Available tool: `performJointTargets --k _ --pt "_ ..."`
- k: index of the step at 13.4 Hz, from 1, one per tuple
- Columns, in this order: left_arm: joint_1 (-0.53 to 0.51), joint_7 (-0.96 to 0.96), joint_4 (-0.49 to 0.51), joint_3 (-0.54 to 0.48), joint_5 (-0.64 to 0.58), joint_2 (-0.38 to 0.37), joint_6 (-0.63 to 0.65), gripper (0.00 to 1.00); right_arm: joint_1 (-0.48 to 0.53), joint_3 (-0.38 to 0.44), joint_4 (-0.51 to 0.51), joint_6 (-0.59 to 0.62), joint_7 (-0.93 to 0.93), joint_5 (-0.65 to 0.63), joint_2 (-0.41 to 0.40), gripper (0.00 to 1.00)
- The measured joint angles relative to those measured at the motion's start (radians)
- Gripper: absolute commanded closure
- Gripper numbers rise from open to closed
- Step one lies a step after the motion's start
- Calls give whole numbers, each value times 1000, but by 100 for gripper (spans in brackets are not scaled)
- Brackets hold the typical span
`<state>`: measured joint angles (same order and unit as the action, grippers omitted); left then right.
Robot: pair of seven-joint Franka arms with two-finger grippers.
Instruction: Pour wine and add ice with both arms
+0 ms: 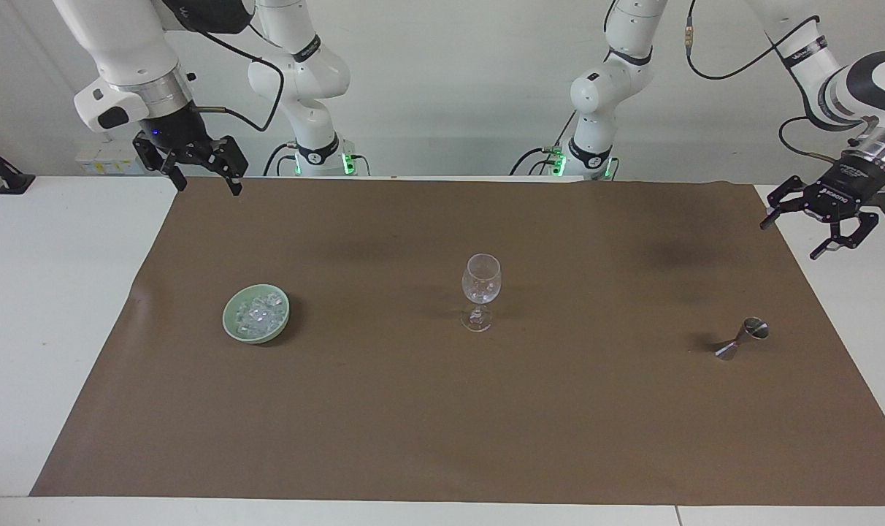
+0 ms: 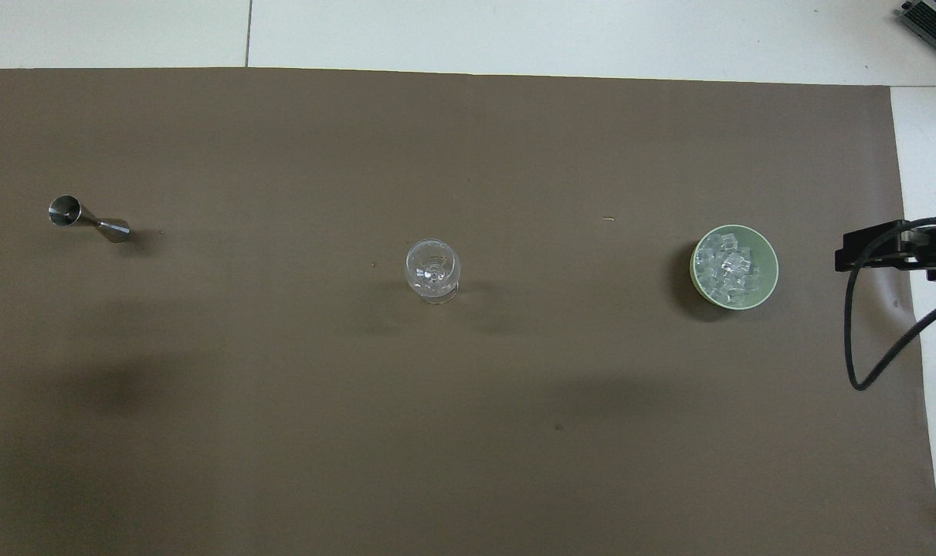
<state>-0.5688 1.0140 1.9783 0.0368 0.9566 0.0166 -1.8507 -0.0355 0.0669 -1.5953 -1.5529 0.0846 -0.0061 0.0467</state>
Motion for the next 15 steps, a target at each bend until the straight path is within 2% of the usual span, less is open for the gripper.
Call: performJointTargets --k 6,15 --pt "-3 2 35 0 31 60 -58 0 0 0 0 0 0 0 0 0" --pt "-32 -6 38 -1 160 214 -104 0 0 0 0 0 0 0 0 0"
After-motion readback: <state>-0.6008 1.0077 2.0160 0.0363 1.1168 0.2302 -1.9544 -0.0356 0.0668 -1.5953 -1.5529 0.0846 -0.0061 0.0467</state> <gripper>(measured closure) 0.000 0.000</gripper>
